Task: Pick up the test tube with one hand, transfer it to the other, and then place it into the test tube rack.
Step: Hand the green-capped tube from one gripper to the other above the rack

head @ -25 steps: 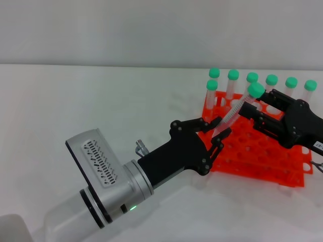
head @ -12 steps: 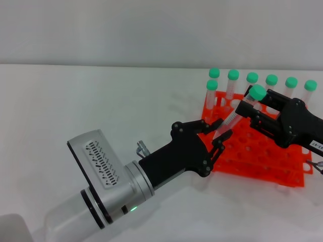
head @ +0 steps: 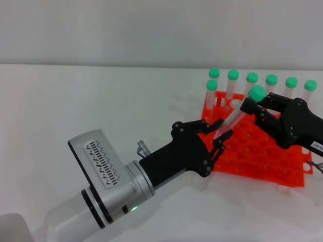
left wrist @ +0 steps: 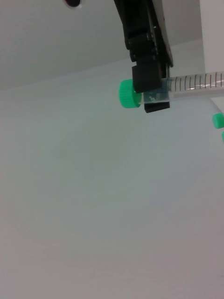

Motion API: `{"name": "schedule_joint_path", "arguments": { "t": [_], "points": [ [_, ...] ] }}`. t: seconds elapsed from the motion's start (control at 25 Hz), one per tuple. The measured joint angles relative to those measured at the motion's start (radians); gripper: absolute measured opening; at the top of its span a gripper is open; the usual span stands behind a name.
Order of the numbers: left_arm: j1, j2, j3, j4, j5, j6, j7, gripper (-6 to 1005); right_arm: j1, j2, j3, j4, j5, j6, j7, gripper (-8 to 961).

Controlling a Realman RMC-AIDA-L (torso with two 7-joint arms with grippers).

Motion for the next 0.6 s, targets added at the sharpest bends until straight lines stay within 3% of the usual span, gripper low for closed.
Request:
{"name": "schedule_joint_path", "arguments": {
  "t": [0.4, 0.6],
  "points": [
    [0.000, 0.000, 0.000, 0.002, 0.001, -0.009, 0.000, 343, -0.004, 0.000, -0.004, 0.001, 0.001, 0.006, -0.016, 195],
    [-0.008, 0.000, 0.000, 0.002, 0.015, -0.037, 0.000, 349, -0.003, 0.000, -0.006, 0.002, 0.000, 0.006, -0.016, 195]
  ]
}}
